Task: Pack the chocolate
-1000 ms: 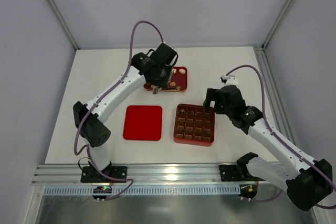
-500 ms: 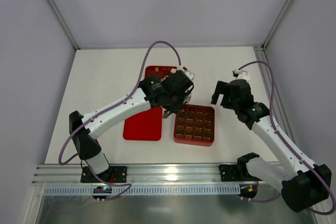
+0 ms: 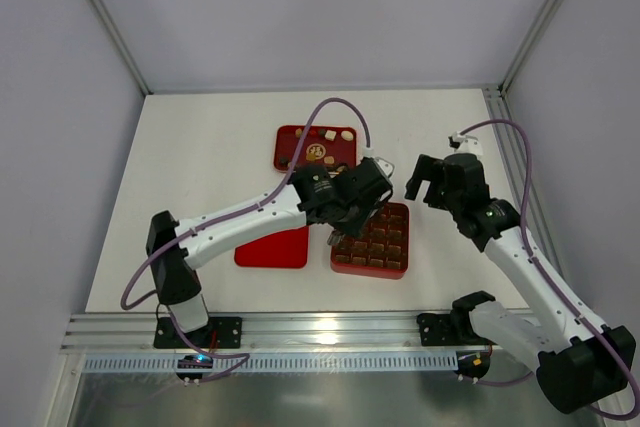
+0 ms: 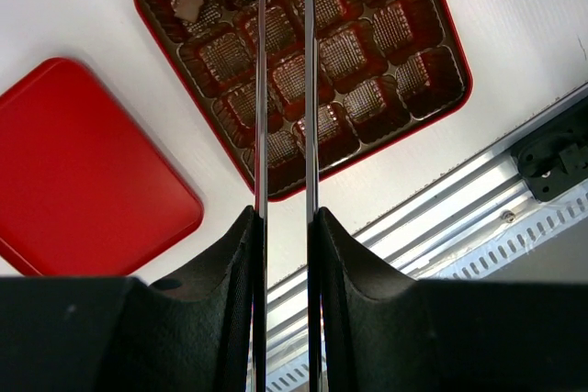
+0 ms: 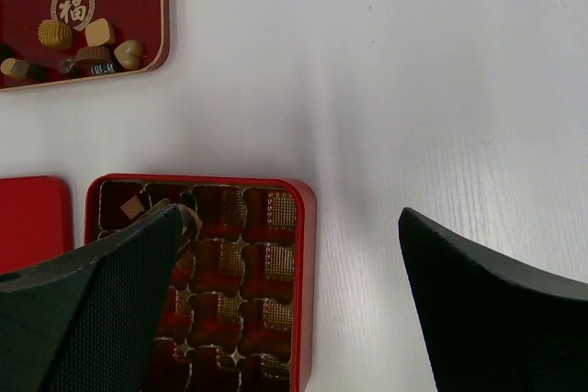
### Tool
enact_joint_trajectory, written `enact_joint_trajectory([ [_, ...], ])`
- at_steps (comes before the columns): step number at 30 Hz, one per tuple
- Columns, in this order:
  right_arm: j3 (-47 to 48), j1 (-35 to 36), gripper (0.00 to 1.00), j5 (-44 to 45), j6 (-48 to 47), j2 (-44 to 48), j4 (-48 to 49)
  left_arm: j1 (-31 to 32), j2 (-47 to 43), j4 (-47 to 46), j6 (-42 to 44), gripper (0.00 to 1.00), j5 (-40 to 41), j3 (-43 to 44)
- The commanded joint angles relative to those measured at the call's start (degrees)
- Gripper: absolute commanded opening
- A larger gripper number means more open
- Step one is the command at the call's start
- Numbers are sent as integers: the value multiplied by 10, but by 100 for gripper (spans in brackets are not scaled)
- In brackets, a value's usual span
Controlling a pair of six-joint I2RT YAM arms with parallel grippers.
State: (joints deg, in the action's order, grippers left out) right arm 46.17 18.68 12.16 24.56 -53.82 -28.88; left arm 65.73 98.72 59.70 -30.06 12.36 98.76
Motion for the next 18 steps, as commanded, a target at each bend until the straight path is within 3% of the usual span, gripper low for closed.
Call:
enact_joint_trajectory([
  [1,-3,-1,100,-5,7,14,4,11,16,-27,-12,25,-2,12],
  [18,-15,-5,100,-14,5,14,12,16,46,-34,-3,32,-1,20],
])
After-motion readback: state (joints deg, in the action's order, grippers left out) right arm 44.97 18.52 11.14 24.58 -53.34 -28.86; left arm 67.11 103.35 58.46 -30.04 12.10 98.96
